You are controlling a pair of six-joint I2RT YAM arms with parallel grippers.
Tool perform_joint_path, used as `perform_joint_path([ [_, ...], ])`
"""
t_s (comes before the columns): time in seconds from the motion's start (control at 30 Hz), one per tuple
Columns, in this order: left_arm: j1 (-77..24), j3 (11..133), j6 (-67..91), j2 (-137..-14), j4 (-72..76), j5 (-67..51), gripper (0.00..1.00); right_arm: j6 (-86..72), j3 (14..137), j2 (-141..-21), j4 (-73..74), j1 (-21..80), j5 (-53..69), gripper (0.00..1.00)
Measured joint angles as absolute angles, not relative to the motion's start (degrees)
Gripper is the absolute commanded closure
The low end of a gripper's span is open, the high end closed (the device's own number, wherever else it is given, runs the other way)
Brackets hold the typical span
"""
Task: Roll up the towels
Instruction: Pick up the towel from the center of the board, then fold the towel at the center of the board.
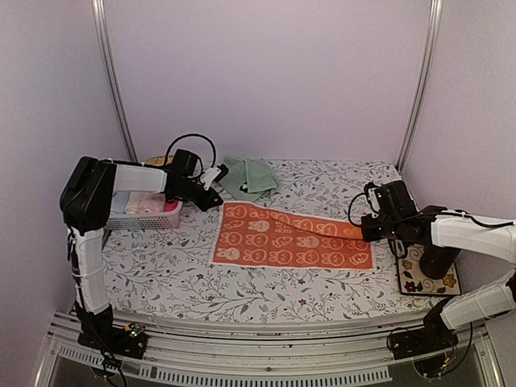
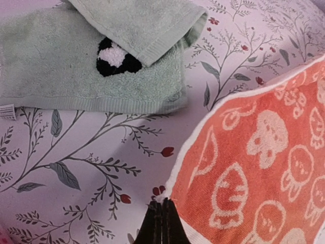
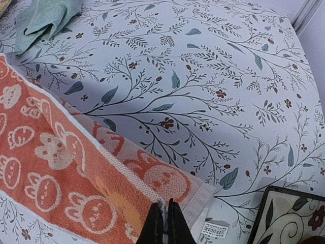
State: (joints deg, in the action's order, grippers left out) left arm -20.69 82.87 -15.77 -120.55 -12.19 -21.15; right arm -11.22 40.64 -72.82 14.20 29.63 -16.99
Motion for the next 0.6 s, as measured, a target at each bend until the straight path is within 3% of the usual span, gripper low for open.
perform_joint_path([
  [0.6, -30.02, 61.25, -8.29, -103.77, 4.32, -4.38, 1.0, -18.46, 36.75, -67.88, 16.08, 29.65, -8.36, 0.98],
])
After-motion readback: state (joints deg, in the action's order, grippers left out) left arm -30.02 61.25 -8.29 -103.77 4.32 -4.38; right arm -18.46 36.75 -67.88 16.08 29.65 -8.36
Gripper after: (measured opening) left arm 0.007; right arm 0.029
